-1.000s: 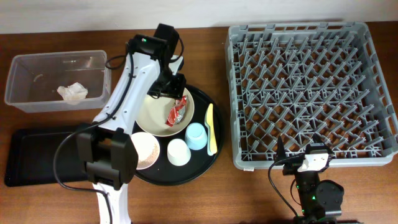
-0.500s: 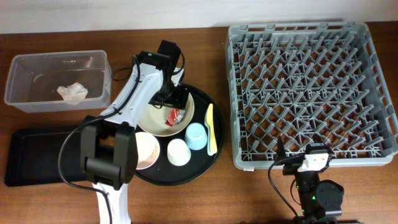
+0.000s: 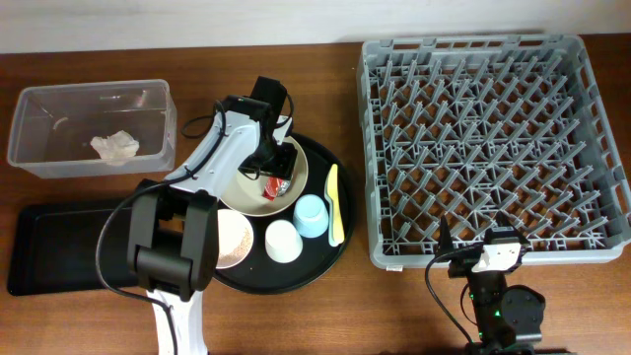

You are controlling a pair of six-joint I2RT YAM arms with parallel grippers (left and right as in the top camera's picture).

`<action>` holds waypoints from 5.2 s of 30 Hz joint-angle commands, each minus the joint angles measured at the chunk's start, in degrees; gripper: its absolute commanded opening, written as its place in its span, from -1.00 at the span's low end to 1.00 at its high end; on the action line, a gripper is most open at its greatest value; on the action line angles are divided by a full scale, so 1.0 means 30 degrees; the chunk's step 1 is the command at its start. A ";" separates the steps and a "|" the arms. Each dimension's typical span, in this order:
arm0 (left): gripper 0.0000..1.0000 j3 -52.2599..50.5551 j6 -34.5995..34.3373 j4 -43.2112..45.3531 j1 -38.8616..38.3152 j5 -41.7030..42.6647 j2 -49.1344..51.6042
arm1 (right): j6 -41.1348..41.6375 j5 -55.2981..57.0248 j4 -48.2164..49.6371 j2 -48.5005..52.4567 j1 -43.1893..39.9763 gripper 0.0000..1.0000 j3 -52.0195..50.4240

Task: Sort waste into correct bins and load items into the dishwasher rack
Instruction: 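Return the left gripper to the bowl and grasp the red wrapper, then carry the red wrapper to the clear bin and release it, then move the left gripper to the pink bowl and grasp its rim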

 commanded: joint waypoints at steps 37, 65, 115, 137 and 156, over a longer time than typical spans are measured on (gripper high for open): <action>-0.99 0.7184 -0.2193 -0.3592 1.0790 -0.3337 -0.0022 | 0.0015 -0.0189 -0.0095 -0.0124 -0.0153 0.96 -0.0087; -0.99 0.7970 -0.2200 -0.4809 1.0790 -0.1596 -0.0029 | 0.0015 -0.0189 -0.0087 -0.0124 -0.0153 0.96 -0.0087; -0.07 -1.2961 -0.2688 -0.0197 0.0532 -0.1705 -1.3712 | 0.0015 -0.0189 -0.0095 -0.0124 -0.0153 0.96 -0.0087; -0.10 -1.5526 -0.2849 0.3308 -0.0765 -0.1472 -1.3631 | 0.0015 -0.0189 -0.0095 -0.0124 -0.0153 0.96 -0.0087; -0.46 -1.6123 -0.3053 0.4874 -0.0772 -0.1698 -1.1591 | 0.0015 -0.0189 -0.0095 -0.0124 -0.0153 0.96 -0.0087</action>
